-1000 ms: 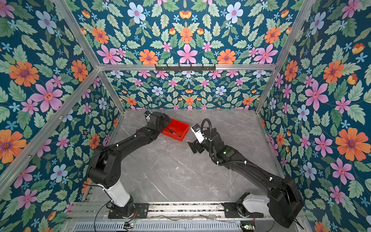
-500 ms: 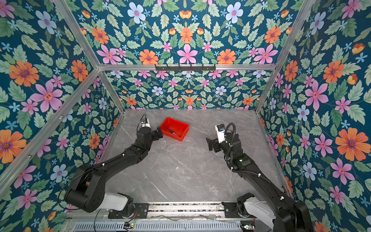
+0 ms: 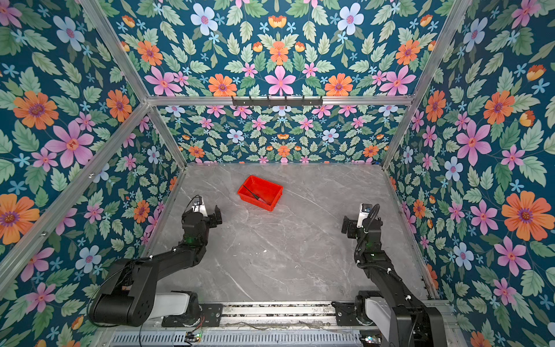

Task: Put the screwdriver in the bin
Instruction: Reset both arms

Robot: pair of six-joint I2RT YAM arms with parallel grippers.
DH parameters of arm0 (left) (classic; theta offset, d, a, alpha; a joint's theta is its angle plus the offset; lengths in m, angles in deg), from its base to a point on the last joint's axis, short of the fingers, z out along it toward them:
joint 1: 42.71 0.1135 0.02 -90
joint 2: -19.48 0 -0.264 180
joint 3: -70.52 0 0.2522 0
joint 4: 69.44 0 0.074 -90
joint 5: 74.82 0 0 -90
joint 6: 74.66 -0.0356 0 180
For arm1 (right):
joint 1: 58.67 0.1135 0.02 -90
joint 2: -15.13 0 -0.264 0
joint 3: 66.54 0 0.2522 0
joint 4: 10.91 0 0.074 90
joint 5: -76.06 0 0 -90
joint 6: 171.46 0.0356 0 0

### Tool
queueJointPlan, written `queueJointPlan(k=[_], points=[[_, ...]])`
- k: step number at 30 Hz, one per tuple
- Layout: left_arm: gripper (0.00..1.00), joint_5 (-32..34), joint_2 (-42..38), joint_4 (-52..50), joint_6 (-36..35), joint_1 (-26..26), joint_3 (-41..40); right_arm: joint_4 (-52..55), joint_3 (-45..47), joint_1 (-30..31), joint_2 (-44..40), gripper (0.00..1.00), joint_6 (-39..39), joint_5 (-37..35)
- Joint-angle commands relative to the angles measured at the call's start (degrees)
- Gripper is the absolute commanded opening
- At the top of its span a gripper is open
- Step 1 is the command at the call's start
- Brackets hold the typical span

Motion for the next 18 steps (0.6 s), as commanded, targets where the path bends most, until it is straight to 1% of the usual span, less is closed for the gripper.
queueJointPlan(k=[1,5,8,11,13,15,17,18], points=[[1.00,-2.65,2.52,10.94,-1.12,1.77,-2.29,-8.90,1.15,-1.28,1.80,0.99,-0.09,0.93],[1.00,-5.19,7.12,17.72,-2.20,3.13,-3.33,-14.46,1.97,-1.90,6.22,0.99,0.75,1.81],[1.00,-8.24,11.26,21.78,-0.71,5.46,-3.47,-18.95,2.14,-2.02,10.03,0.99,0.78,2.24],[1.00,-11.23,14.86,27.32,-0.27,7.04,-4.13,-18.98,0.57,-2.97,12.25,0.99,1.86,4.68],[1.00,-12.30,13.72,23.53,0.08,7.34,-3.54,-20.02,-0.08,-3.12,13.99,0.99,2.47,5.66],[1.00,-12.77,14.38,23.74,-0.04,7.52,-2.85,-24.88,0.61,-3.10,17.53,0.99,2.50,6.99],[1.00,-12.90,13.97,20.84,0.13,7.61,-1.99,-28.46,0.74,-3.14,21.19,0.99,2.51,8.15],[1.00,-12.85,14.19,21.26,0.04,7.57,-2.02,-29.60,0.48,-3.08,22.97,0.99,2.26,8.77]])
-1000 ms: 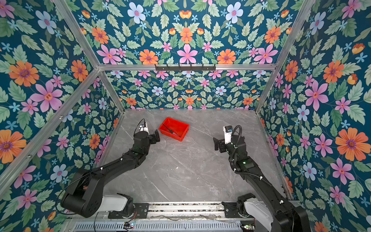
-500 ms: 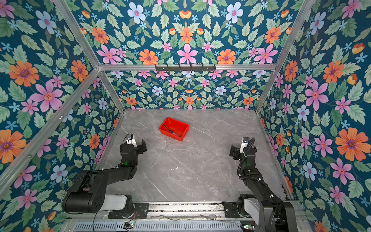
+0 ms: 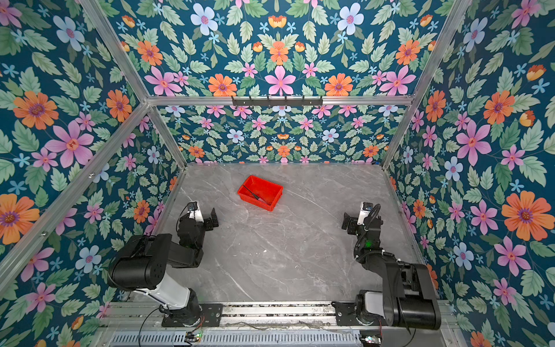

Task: Put the screwdriver in the bin
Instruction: Reset both arms

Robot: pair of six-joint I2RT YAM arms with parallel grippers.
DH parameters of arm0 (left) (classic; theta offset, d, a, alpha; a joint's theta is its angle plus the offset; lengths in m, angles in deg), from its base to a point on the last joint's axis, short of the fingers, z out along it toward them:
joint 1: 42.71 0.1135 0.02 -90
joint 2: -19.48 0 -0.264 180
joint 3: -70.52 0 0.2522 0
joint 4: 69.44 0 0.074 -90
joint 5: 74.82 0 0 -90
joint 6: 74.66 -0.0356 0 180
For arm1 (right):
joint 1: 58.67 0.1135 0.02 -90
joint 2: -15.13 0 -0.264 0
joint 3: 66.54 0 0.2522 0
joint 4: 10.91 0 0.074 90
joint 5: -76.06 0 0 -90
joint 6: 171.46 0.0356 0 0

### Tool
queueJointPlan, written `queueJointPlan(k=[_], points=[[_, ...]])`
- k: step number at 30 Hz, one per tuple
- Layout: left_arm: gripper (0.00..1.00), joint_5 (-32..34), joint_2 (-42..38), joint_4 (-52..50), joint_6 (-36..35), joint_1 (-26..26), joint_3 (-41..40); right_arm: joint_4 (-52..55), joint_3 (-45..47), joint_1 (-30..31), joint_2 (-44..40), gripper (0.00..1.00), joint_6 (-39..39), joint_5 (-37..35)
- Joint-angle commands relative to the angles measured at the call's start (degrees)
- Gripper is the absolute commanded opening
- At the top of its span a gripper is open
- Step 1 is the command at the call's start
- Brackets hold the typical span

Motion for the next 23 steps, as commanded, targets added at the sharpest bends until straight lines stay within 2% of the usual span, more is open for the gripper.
queueJointPlan(k=[1,23], points=[[1.00,-1.55,0.13,0.97,0.63,0.19,0.33,-7.93,-0.65,0.01,4.18,0.99,0.47,3.27],[1.00,-1.17,0.12,0.43,0.29,-0.02,0.41,-6.04,-2.05,0.02,4.97,0.99,-0.14,3.66]])
